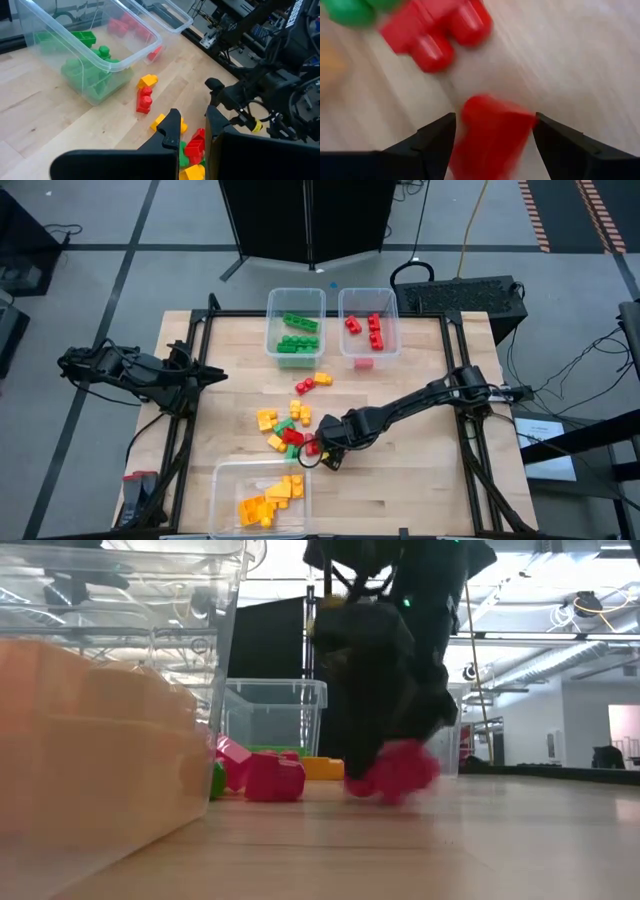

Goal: Sort blocks
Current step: Put the red game piece into the top right transparent bin

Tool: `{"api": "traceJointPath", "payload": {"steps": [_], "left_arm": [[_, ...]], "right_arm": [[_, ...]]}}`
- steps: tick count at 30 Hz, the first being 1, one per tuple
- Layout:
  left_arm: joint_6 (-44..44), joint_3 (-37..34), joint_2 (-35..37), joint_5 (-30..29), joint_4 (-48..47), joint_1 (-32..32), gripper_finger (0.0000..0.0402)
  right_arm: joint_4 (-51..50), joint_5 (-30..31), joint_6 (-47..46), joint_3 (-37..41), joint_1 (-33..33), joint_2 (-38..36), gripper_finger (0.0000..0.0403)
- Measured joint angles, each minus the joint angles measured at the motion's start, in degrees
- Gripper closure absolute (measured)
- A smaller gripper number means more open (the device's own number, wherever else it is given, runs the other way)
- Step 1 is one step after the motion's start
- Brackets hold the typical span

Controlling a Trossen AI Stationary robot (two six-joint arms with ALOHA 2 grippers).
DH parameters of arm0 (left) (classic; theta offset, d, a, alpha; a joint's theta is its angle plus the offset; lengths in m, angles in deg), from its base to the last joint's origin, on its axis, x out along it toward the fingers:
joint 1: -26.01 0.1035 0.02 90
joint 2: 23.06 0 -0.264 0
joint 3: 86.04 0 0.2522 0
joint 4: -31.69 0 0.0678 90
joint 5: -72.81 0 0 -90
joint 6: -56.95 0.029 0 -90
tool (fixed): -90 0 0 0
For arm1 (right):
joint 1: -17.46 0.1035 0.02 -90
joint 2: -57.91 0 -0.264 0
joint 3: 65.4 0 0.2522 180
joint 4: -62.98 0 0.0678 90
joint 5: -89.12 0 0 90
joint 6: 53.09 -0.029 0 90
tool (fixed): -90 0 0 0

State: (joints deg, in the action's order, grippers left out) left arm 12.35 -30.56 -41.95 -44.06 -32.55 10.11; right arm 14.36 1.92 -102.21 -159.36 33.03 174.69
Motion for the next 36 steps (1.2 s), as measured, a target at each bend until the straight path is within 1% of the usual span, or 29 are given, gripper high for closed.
{"api": "traceJointPath", "payload": {"steps": [2,4,9,15,24,31,36], "left_arm": [[0.0,0.0,0.0,0.0,0.0,0.0,0.0401],[0.0,0.0,0.0,-0.1,0.0,0.0,0.0401],[0.5,0.0,0.0,-1.2,0.0,0.0,0.0401],[0.5,0.0,0.0,-1.9,0.0,0.0,0.0401],[0.1,0.0,0.0,-1.9,0.0,0.0,0.0401],[0.0,0.0,0.0,-1.9,0.0,0.0,0.0401],[0.1,0.0,0.0,-1.9,0.0,0.0,0.0401]], "right_arm": [[-1.2,0.2,-0.1,0.5,0.0,0.4,0.0151],[-0.5,0.0,-0.3,0.3,0.0,1.0,0.0165],[-0.3,-0.8,0.1,0.2,-0.1,2.1,0.0234],[0.1,-0.9,0.3,0.1,0.2,2.8,0.0236],[-1.0,-0.3,1.8,0.6,0.3,-0.5,0.0236],[-1.3,4.5,1.8,0.5,0.3,-7.7,0.0236],[-0.3,11.9,2.8,0.5,0.3,-14.1,0.0236]]}}
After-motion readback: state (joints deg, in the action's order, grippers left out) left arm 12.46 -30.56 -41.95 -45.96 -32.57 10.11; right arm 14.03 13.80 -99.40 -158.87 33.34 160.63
